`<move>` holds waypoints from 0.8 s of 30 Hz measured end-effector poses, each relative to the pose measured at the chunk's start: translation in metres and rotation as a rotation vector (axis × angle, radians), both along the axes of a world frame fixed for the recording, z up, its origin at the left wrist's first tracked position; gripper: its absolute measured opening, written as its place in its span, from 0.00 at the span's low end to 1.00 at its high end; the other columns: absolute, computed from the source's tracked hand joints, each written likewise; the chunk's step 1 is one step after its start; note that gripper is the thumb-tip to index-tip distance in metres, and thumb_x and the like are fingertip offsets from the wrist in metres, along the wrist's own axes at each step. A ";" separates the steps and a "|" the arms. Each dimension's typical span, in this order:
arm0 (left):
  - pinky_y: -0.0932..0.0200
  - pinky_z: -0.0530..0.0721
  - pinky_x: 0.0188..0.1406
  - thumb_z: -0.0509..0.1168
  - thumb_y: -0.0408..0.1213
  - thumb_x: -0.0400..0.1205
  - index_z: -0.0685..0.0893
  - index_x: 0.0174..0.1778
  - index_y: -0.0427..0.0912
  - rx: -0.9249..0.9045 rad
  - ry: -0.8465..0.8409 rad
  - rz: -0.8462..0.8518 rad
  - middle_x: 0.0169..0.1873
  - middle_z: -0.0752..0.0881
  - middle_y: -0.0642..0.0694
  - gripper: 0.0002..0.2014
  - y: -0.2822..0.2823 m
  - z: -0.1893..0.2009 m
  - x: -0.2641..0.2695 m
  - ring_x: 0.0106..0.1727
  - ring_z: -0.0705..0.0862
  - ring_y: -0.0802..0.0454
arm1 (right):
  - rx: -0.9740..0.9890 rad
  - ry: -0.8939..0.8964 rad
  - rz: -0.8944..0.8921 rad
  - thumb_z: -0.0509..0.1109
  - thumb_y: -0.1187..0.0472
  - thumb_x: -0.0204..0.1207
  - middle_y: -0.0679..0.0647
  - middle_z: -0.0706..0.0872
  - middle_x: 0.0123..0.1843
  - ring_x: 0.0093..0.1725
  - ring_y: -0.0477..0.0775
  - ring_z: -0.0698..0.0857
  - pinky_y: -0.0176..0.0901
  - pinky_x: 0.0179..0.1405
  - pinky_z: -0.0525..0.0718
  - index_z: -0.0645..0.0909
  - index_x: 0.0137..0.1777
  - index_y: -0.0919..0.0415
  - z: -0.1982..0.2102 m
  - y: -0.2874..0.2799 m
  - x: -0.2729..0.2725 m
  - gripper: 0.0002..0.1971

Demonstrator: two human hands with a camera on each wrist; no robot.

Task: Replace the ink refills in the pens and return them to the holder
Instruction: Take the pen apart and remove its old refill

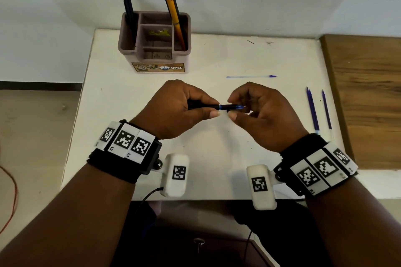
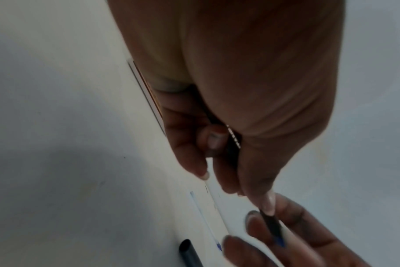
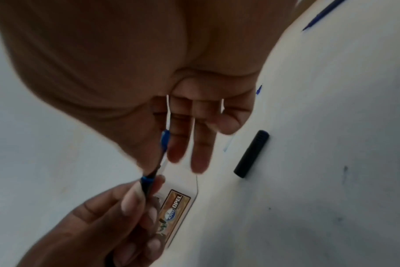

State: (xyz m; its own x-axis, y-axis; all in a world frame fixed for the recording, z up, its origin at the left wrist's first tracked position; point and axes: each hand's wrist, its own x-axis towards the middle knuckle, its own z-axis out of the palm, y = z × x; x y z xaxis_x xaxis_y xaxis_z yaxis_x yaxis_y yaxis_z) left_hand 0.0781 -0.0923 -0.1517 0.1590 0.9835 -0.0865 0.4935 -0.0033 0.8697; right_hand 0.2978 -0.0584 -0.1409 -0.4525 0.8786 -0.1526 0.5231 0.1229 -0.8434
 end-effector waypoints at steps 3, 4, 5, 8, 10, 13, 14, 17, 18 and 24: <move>0.62 0.86 0.47 0.79 0.44 0.76 0.94 0.50 0.54 -0.007 0.016 0.008 0.42 0.93 0.60 0.08 0.001 -0.001 -0.002 0.44 0.89 0.61 | -0.103 0.016 -0.020 0.72 0.51 0.81 0.49 0.92 0.42 0.39 0.44 0.91 0.40 0.43 0.87 0.86 0.52 0.52 0.002 -0.001 -0.001 0.07; 0.65 0.86 0.46 0.79 0.44 0.76 0.94 0.50 0.54 -0.009 0.019 0.005 0.41 0.92 0.60 0.08 0.001 -0.002 -0.002 0.44 0.89 0.62 | -0.078 -0.023 -0.013 0.70 0.50 0.83 0.50 0.92 0.38 0.36 0.43 0.91 0.41 0.42 0.86 0.86 0.46 0.53 0.001 -0.001 -0.001 0.09; 0.67 0.85 0.44 0.79 0.45 0.75 0.94 0.50 0.54 -0.012 0.025 -0.002 0.41 0.92 0.61 0.08 0.000 -0.001 -0.002 0.44 0.89 0.62 | -0.045 -0.055 -0.021 0.70 0.52 0.83 0.48 0.92 0.36 0.36 0.42 0.90 0.39 0.41 0.83 0.86 0.44 0.54 0.003 -0.002 -0.002 0.09; 0.76 0.80 0.42 0.79 0.44 0.75 0.94 0.51 0.54 -0.013 0.046 -0.016 0.39 0.90 0.65 0.09 0.001 -0.002 -0.001 0.44 0.88 0.66 | -0.049 -0.008 -0.058 0.79 0.59 0.75 0.45 0.90 0.47 0.44 0.40 0.89 0.28 0.39 0.80 0.85 0.53 0.51 0.003 -0.002 0.000 0.09; 0.78 0.79 0.41 0.78 0.45 0.75 0.94 0.51 0.54 -0.015 0.048 -0.015 0.39 0.90 0.65 0.09 0.001 -0.003 -0.001 0.43 0.88 0.66 | -0.073 0.021 -0.102 0.79 0.55 0.75 0.47 0.91 0.47 0.43 0.44 0.90 0.33 0.41 0.85 0.85 0.54 0.50 0.003 -0.001 -0.001 0.10; 0.77 0.78 0.39 0.78 0.46 0.75 0.93 0.50 0.55 -0.022 0.050 -0.028 0.39 0.91 0.63 0.09 0.001 -0.005 0.002 0.42 0.87 0.64 | -0.042 -0.049 -0.083 0.77 0.55 0.78 0.51 0.91 0.37 0.35 0.49 0.87 0.37 0.36 0.82 0.89 0.43 0.52 0.006 0.000 0.001 0.04; 0.76 0.78 0.39 0.78 0.46 0.75 0.93 0.50 0.56 -0.022 0.047 -0.035 0.38 0.91 0.63 0.09 0.000 -0.006 0.004 0.42 0.87 0.63 | -0.036 -0.046 -0.072 0.78 0.56 0.77 0.52 0.91 0.36 0.34 0.49 0.85 0.35 0.34 0.80 0.89 0.42 0.52 0.006 0.001 0.003 0.03; 0.72 0.80 0.37 0.78 0.45 0.76 0.93 0.50 0.55 -0.024 0.013 -0.053 0.38 0.92 0.58 0.07 -0.001 -0.006 0.008 0.41 0.87 0.58 | -0.061 0.005 -0.066 0.81 0.61 0.73 0.51 0.91 0.37 0.38 0.49 0.87 0.32 0.35 0.81 0.89 0.39 0.52 0.009 0.004 0.010 0.05; 0.69 0.81 0.37 0.77 0.45 0.76 0.93 0.49 0.56 -0.023 0.010 -0.056 0.38 0.92 0.56 0.07 -0.001 -0.006 0.008 0.40 0.87 0.55 | -0.047 0.002 -0.056 0.82 0.62 0.72 0.49 0.91 0.38 0.40 0.47 0.88 0.30 0.37 0.80 0.88 0.40 0.51 0.009 0.004 0.012 0.06; 0.74 0.78 0.37 0.77 0.44 0.77 0.92 0.48 0.56 -0.009 0.035 -0.055 0.38 0.91 0.58 0.06 0.000 -0.006 0.005 0.41 0.87 0.58 | -0.139 -0.056 -0.030 0.72 0.49 0.81 0.51 0.93 0.41 0.39 0.48 0.92 0.45 0.48 0.89 0.88 0.48 0.57 0.006 0.001 0.005 0.11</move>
